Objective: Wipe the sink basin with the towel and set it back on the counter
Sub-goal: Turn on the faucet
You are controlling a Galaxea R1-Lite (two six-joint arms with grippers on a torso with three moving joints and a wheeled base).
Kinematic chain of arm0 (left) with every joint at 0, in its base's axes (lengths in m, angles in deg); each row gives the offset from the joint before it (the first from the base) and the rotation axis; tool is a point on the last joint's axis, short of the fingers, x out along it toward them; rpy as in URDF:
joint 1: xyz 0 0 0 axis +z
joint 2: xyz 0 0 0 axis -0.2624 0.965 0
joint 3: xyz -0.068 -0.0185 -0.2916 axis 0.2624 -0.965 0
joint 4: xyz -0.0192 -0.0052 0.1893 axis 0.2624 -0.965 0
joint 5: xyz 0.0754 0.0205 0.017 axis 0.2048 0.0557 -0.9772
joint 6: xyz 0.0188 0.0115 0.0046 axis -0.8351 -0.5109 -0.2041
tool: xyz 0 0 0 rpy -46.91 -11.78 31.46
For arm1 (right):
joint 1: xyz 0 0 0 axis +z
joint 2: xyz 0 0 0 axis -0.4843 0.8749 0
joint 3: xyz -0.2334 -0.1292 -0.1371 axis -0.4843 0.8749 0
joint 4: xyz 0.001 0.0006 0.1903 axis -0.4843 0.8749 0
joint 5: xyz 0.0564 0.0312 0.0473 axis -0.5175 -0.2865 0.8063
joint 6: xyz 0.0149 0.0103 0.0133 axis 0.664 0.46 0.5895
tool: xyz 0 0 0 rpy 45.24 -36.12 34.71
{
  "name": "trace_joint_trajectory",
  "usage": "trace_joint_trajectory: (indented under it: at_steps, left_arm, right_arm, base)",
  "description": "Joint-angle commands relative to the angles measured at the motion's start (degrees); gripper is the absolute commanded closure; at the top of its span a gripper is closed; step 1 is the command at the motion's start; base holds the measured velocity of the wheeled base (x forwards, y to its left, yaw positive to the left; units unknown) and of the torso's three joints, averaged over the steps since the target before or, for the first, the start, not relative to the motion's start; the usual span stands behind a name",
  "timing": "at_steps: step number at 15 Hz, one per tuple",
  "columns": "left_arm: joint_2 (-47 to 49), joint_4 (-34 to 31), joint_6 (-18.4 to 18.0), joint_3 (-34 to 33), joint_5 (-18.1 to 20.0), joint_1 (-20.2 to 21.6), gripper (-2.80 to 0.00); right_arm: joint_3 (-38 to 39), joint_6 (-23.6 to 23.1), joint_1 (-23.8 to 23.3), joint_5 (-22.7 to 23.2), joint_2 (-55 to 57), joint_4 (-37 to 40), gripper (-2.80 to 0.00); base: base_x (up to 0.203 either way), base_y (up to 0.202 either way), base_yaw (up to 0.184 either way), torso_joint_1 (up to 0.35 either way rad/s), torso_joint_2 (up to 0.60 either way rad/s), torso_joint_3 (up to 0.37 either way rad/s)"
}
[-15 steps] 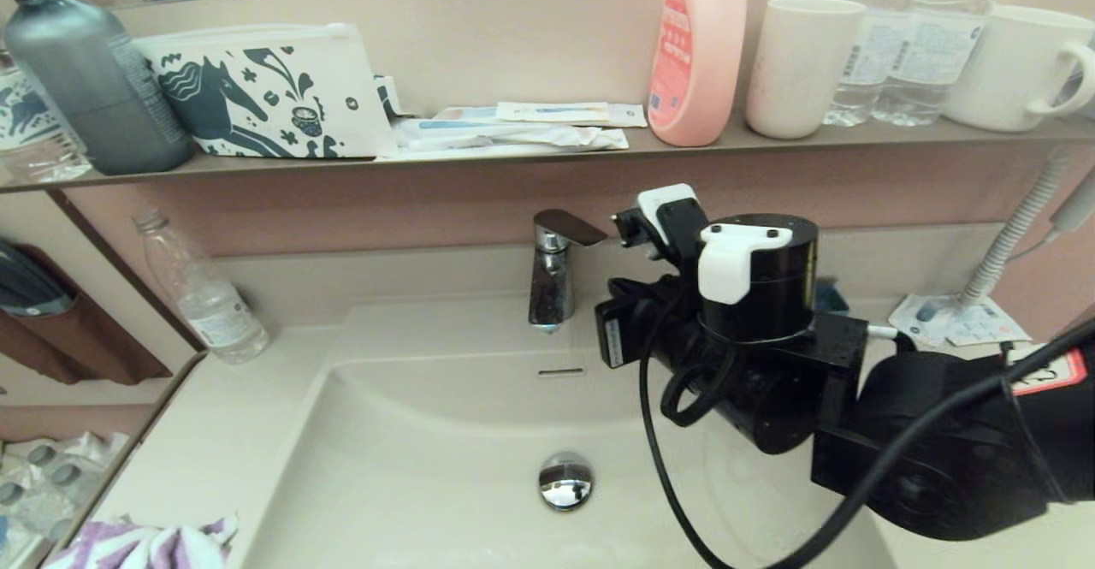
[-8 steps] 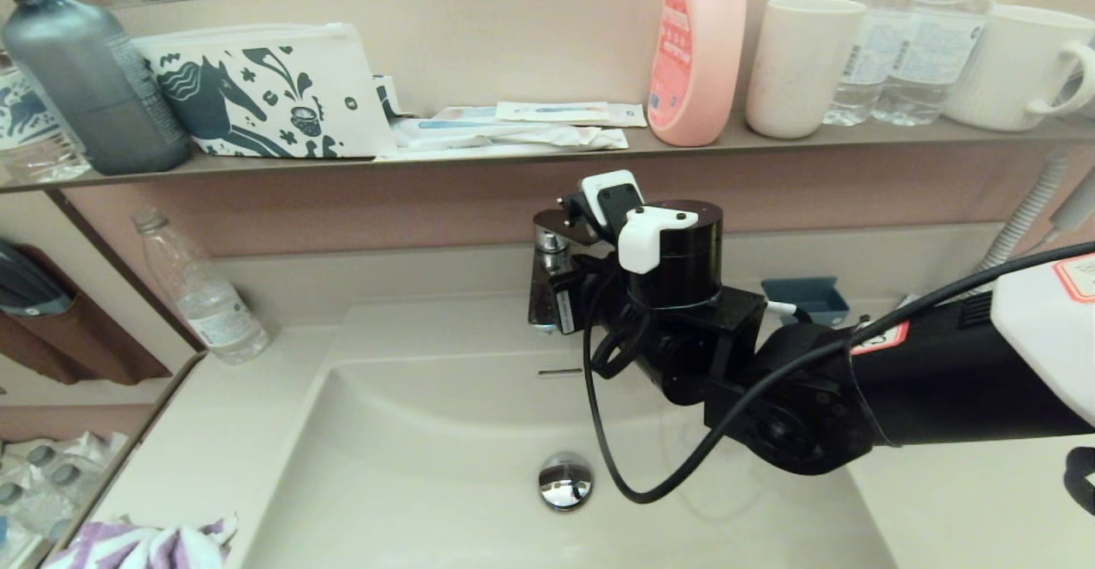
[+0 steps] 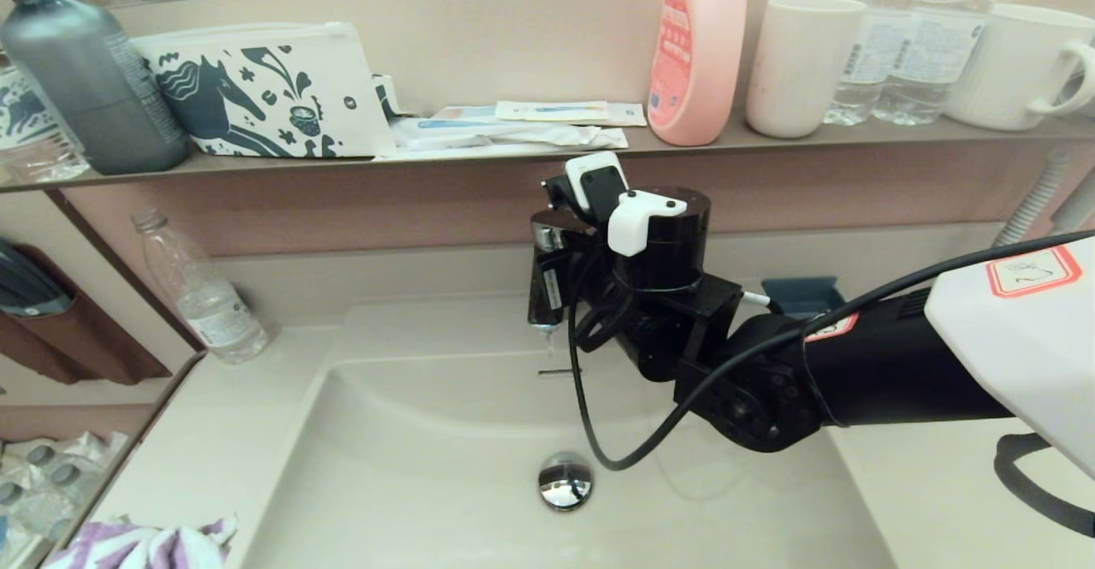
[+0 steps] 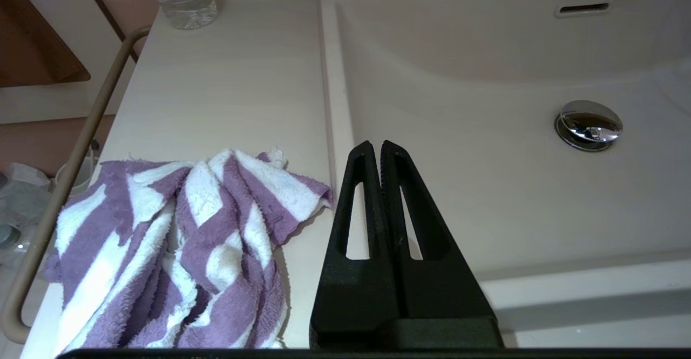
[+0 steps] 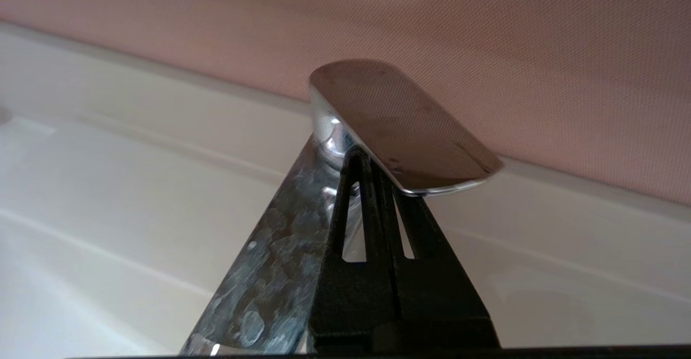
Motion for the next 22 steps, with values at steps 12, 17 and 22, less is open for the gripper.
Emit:
trace_joint_trajectory:
  at_steps: [12,17,22]
  left_arm:
    - [0.0,-0.1,0.0,0.0,0.0,0.0,0.00]
    - [0.0,0.0,0.0,0.1,0.0,0.0,0.00]
    - [0.0,0.0,0.0,0.1,0.0,0.0,0.00]
  right_arm:
    - [12.3,1.9,1.1,-1.2,-7.7,-0.5,0.00]
    - [9.7,2.3,4.9,-1.0,-8.8,-0.5,0.00]
    - [1.7,0.4,4.9,-1.1,-5.2,-0.4,0.00]
  base:
    - [0.000,0.000,0.000,0.000,0.00,0.000]
    - [0.000,0.000,0.000,0.000,0.00,0.000]
    - [0.000,0.000,0.000,0.000,0.00,0.000]
